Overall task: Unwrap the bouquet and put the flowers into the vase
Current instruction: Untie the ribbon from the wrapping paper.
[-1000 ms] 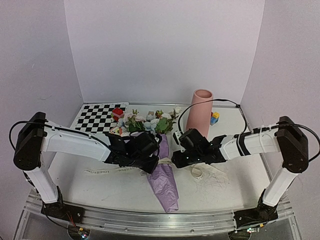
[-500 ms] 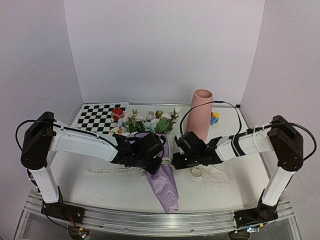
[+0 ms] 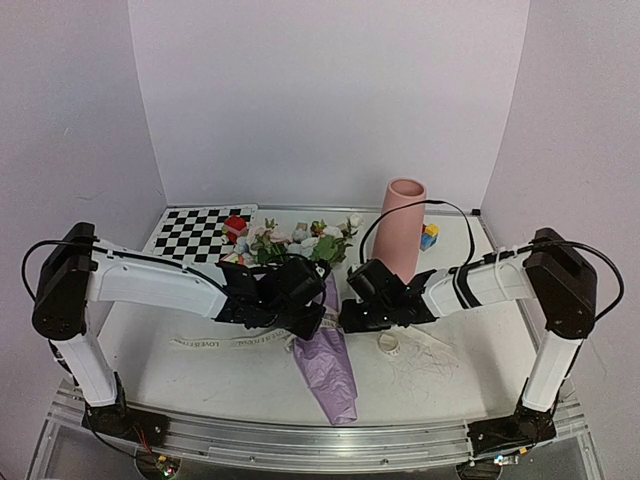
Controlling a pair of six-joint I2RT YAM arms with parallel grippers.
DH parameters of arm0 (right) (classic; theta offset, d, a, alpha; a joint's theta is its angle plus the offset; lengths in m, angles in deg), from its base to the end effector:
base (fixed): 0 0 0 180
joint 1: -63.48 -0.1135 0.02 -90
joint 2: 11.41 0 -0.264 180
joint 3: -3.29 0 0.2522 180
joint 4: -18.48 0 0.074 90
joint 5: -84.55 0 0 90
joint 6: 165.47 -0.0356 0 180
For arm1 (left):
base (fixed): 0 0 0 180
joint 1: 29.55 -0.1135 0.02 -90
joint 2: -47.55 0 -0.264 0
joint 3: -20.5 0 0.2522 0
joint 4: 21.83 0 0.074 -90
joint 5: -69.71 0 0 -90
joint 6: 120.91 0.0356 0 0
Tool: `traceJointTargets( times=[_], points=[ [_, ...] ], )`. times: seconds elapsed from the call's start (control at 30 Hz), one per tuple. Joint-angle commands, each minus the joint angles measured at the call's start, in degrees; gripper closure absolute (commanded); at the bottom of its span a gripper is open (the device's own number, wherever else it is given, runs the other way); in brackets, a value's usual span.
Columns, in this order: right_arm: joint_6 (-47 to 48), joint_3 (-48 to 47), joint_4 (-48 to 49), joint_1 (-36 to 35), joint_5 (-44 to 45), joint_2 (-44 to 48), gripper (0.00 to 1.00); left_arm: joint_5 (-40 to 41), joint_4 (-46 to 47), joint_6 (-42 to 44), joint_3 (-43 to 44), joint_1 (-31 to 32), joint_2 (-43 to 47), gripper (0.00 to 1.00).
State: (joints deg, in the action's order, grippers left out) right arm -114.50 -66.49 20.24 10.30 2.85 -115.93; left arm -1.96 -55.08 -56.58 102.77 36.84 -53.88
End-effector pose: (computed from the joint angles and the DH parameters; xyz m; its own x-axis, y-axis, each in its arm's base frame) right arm 0.2349 0.3052 0.1659 -0.7065 0.0960 -0.7011 -0.3535 0.8104 0.4672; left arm 0.1610 -0.3403 0.2041 -0.6295 0.4136 -0.6578 0.5772 0.8156 -0.0396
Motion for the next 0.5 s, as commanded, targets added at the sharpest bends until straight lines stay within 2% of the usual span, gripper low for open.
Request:
traceJointTargets(
  times=[0.0,0.13,0.2,0.47],
  points=[
    [-1.04,-2.59,-0.68,0.43,-0.56,-1.29,0.68,3.27,0.52,-2.47,-0.82,0.20,4.80,1.00],
    [-0.97,-2.04,-0.71,0.97,-0.55,-0.67,0.90,5.12,0.35,-3.90,-2.48,0.21,6.92,1.00],
    [-0.90,-1.18,-0.75,1.42,-0.39,0.24,0.98,5.71,0.17,-4.50,-3.52,0.23,8.01,1.00],
    [0.46,2.83,-0.76,4.02,1.28,4.33,1.00,6.43,-1.10,-6.79,-8.12,0.21,11.87,1.00]
  ],
)
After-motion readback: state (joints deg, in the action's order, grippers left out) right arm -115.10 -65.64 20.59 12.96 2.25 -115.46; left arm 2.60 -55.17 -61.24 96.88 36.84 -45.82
